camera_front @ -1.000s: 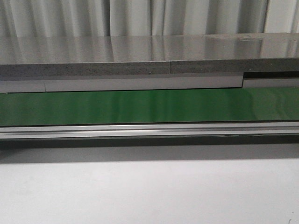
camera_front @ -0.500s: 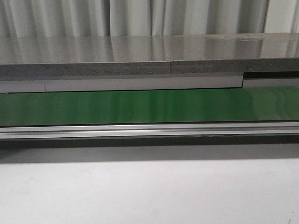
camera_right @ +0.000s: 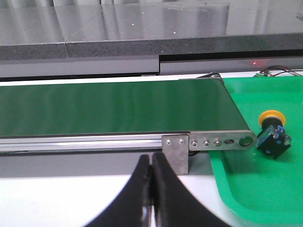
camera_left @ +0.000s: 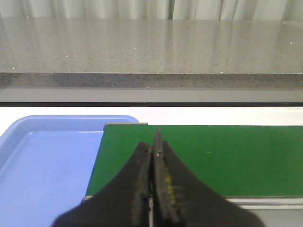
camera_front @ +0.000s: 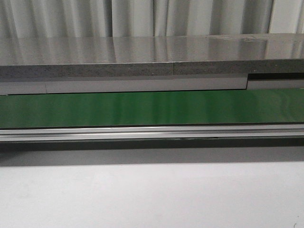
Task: Move button from left to right
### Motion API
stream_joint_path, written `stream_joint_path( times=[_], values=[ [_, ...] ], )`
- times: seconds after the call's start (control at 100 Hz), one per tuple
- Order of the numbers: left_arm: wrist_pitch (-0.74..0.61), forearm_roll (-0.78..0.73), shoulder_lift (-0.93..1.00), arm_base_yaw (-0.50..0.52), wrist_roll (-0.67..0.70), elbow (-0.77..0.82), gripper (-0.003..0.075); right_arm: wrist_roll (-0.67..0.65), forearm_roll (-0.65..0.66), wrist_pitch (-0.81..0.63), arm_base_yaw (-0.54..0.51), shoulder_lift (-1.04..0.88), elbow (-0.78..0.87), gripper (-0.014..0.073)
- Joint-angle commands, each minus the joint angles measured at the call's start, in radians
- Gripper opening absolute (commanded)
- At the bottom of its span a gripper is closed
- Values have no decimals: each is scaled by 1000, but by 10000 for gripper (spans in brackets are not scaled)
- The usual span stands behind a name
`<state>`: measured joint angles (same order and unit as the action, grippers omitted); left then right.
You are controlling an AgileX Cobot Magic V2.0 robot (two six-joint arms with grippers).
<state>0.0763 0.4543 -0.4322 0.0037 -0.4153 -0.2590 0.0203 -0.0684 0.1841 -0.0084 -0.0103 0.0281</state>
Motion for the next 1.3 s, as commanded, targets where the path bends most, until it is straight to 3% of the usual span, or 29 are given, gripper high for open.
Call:
stream_joint_path(
  times=[0.0, 0.59, 0.71, 0.95, 1.29],
  values=[
    [-76, 11, -2, -8, 2, -28, -20, -1, -1, -74, 0, -19, -15, -67],
    [-131, -38, 15, -8, 4, -20, -20, -1, -1, -74, 0, -19, -15, -67],
    [-131, -119, 50, -8, 86, 18, -20, -1, -1, -73, 0, -19, -15, -67],
    [-129, -363, 177, -8, 373, 136, -20, -1, -1, -73, 0, -19, -15, -67],
    [-118, -393, 408, -8, 382, 268, -20, -1, -1, -73, 0, -19, -15, -67]
  ],
)
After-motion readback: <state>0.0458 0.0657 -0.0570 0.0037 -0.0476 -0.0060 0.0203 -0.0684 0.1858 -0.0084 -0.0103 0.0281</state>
